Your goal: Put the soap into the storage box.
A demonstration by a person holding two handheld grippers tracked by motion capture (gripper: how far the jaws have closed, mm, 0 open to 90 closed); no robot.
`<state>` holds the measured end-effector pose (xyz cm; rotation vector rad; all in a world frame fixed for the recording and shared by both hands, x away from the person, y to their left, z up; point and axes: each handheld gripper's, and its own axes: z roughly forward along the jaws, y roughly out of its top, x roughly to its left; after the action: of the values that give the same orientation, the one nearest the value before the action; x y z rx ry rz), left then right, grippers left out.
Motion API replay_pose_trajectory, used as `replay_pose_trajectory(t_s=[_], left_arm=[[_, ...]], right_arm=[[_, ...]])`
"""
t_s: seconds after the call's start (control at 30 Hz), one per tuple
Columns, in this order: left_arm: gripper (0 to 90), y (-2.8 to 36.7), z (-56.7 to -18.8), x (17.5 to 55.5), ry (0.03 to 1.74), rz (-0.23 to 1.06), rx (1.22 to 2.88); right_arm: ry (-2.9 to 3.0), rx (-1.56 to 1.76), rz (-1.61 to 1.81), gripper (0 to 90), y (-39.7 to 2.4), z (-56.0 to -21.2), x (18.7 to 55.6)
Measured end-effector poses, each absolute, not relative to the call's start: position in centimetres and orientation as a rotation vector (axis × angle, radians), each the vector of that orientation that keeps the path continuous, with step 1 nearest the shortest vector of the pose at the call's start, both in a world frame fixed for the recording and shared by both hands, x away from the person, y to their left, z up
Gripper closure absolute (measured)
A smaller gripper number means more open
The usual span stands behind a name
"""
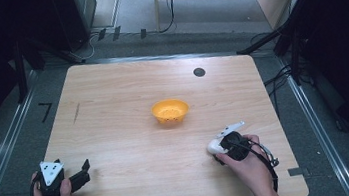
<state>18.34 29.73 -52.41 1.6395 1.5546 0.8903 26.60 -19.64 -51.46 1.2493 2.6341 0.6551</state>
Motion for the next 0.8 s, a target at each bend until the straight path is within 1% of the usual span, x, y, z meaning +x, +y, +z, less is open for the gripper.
replay_pose_trajectory(t_s=[0.8], left_arm=[[8.9, 29.72, -52.41, 18.35, 1.558, 0.89, 1.641]], right_arm=[[2.62, 1.242, 0.663, 50.2, -19.58, -51.61, 26.47]])
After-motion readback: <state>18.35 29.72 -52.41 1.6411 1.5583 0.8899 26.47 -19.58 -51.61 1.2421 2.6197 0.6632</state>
